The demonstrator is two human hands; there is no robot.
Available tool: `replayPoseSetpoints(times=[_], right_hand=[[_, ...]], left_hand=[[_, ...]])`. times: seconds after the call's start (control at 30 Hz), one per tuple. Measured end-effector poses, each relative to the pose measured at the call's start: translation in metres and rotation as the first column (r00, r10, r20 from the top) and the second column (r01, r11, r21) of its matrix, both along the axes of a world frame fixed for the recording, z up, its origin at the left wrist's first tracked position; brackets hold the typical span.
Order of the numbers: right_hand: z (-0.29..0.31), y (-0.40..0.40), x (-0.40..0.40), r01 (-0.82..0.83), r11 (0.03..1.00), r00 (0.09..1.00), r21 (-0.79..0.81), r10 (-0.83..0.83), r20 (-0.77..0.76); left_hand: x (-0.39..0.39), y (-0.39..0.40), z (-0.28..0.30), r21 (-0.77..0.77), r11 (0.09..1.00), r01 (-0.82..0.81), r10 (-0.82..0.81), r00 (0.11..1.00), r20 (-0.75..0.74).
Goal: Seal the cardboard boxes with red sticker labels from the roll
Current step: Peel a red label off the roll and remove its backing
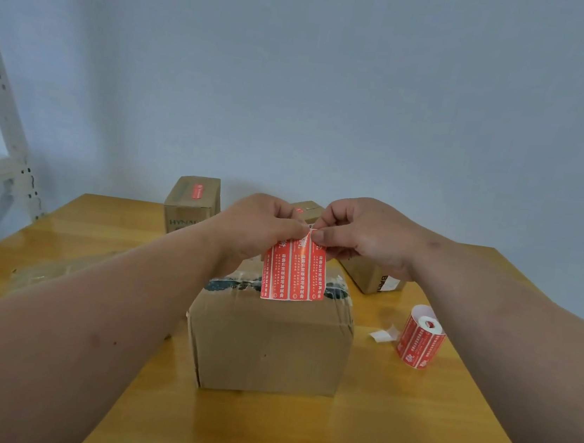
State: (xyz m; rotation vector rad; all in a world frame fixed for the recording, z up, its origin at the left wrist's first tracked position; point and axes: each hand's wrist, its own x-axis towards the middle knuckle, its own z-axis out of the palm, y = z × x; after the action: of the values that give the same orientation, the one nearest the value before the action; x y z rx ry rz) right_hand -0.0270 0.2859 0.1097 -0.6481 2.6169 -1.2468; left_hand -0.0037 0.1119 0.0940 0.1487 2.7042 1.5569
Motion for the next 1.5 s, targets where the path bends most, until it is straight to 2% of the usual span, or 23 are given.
replayPoseSetpoints(times=[0.2,0.43,0.83,1.5], right_hand=[[0.001,-0.002,-0.002,0.015,1.000,0.999,0.013,-0.015,-0.030],[-0.001,-0.003,-0.006,0.060,0.995,0.990,0.076,-0.050,-0.133],[-0.005,-0.003,-0.007,0.075,0.997,0.986,0.025,-0.071,-0.148],[-0.007,-0.004,-0.008,0.102,0.994,0.981,-0.040,-0.107,-0.164]], left_hand=[[-0.002,-0.001,0.000,0.014,1.000,0.015,-0.015,1.000,0.018],[-0.005,0.001,0.000,0.030,1.000,-0.005,0.005,1.000,-0.006],[-0.007,0.001,-0.001,0.116,0.993,-0.018,0.017,1.000,0.014],[-0.017,0.000,-0.005,0.138,0.990,-0.021,0.019,1.000,0.012]])
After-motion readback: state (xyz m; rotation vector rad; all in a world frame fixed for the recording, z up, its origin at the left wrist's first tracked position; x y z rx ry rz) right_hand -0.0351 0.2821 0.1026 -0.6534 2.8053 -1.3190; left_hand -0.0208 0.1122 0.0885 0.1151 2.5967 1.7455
